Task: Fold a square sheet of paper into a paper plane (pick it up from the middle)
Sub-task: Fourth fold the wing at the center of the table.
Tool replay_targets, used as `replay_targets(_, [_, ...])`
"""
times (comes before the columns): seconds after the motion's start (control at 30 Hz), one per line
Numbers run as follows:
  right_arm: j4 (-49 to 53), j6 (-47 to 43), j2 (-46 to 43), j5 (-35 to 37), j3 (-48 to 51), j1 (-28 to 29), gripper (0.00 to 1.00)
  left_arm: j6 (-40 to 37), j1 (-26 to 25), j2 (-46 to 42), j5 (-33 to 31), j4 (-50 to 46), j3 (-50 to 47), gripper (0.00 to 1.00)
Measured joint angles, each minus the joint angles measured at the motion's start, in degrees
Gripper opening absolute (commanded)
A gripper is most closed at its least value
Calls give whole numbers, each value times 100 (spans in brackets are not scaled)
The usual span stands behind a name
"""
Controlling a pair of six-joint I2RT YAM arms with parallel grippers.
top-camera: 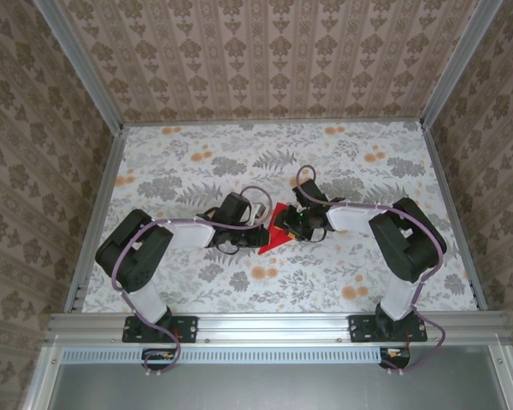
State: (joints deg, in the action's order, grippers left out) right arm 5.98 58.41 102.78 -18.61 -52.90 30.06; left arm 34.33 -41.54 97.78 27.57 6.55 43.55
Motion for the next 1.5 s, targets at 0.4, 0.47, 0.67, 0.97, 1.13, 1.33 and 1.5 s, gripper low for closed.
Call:
replay_targets(0.4, [367, -20, 140, 83, -232, 26, 44, -7, 7, 79, -42, -168, 101, 10])
replay_targets(0.47, [433, -22, 164, 85, -278, 26, 44, -11, 17, 85, -42, -197, 118, 10])
replay_targets(0.67, [651, -48, 273, 85, -450, 48, 46, -48, 39, 85, -42, -243, 133, 10])
replay_targets(0.97, [920, -131, 389, 87, -658, 66, 49, -48, 101, 74, -13, -269, 149, 11])
replay_targets(1.13, [1023, -129, 439, 116, -754, 92, 52, -46, 157, -52, 107, -46, 111, 11])
replay_targets(1.33, [1207, -122, 514, 157, -894, 122, 52, -46, 238, -87, 205, 234, 105, 11])
replay_targets(1.5, [1270, -101, 544, 168, -949, 125, 52, -42, 302, -85, 295, 363, 105, 11])
